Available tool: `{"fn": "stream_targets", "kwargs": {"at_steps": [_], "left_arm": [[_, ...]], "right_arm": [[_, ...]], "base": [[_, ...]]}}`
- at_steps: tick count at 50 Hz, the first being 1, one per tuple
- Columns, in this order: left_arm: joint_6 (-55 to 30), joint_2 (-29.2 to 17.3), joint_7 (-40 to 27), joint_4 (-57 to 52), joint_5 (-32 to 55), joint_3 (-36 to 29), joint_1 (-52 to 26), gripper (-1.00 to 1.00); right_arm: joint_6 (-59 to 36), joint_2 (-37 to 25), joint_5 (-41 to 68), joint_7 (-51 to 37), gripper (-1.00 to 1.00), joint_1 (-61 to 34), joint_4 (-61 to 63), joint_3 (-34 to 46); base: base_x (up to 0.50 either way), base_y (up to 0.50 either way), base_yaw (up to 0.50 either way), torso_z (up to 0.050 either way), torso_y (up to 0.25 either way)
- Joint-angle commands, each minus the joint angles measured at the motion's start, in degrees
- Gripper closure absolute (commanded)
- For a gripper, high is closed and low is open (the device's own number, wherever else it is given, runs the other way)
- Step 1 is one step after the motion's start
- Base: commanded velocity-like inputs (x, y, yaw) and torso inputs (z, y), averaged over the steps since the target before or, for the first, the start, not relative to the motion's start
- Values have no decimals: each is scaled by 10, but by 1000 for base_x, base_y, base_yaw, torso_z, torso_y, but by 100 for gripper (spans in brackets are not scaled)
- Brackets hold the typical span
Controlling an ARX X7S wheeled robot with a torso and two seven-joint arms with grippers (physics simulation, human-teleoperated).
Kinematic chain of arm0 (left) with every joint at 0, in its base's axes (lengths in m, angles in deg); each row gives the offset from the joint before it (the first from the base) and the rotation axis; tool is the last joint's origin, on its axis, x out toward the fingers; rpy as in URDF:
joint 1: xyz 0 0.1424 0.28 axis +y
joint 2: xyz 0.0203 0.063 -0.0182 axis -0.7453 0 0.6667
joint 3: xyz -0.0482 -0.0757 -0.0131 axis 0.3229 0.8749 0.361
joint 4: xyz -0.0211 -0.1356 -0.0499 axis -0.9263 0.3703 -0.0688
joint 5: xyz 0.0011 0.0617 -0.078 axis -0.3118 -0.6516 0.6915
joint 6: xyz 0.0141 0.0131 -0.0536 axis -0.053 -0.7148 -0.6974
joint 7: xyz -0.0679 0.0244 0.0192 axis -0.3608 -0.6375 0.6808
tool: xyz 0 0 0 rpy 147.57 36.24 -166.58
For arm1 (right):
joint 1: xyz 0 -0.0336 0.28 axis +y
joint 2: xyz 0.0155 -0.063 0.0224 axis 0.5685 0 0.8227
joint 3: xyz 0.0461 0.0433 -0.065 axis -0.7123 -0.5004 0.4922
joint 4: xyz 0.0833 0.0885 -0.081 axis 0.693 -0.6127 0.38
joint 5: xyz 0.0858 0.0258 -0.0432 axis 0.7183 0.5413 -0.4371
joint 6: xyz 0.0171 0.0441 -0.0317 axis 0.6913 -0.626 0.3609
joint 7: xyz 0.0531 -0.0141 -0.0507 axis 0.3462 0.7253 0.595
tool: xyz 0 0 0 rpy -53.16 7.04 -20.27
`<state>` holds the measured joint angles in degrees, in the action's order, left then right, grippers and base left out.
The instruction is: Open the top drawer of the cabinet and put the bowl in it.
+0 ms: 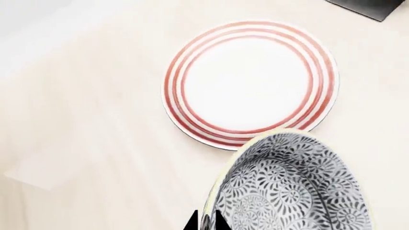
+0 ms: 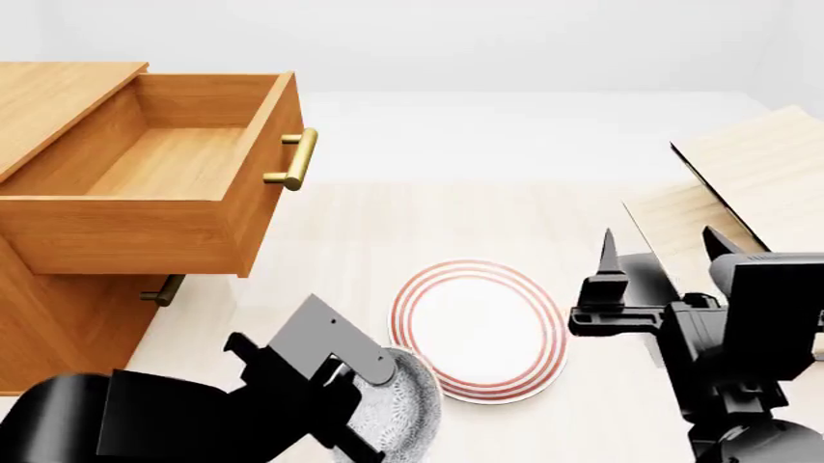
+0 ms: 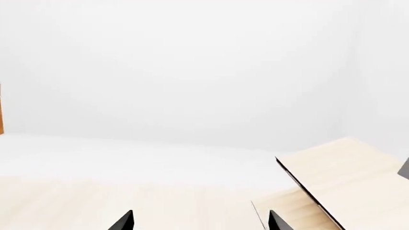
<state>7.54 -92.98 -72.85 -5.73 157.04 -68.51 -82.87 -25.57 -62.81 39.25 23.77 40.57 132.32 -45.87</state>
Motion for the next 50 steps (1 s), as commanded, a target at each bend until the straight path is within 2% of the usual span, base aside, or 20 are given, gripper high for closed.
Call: {"fn": "stream_targets", "kwargs": {"at_steps": [1, 8, 15, 22, 30, 39, 50], "left_arm": [[-6, 39, -48, -24, 51, 29, -36, 100], [-3, 56, -97, -27, 119, 44, -76, 100], [5, 68, -174, -16, 214, 43, -150, 100], [27, 66, -244, 6, 300, 36, -251, 100], [46, 60, -298, 46, 361, 21, -359, 100], [58, 57, -317, 123, 378, 24, -483, 100], [82, 62, -288, 283, 292, 42, -603, 100]], "right_arm": [[-16, 0, 23, -5, -100, 4, 22, -67], [-16, -5, 42, -14, -100, 21, 30, -104], [-14, -8, 55, -16, -100, 34, 37, -129], [-12, -11, 61, -18, -100, 41, 40, -141], [-11, -14, 68, -20, -100, 45, 44, -150], [-11, -16, 72, -23, -100, 44, 47, -150], [-9, -16, 70, -24, -100, 42, 46, -141]], "base": [[0, 0, 0, 0, 0], [0, 0, 0, 0, 0], [0, 0, 0, 0, 0], [0, 0, 0, 0, 0], [0, 0, 0, 0, 0], [0, 0, 0, 0, 0], [0, 0, 0, 0, 1]]}}
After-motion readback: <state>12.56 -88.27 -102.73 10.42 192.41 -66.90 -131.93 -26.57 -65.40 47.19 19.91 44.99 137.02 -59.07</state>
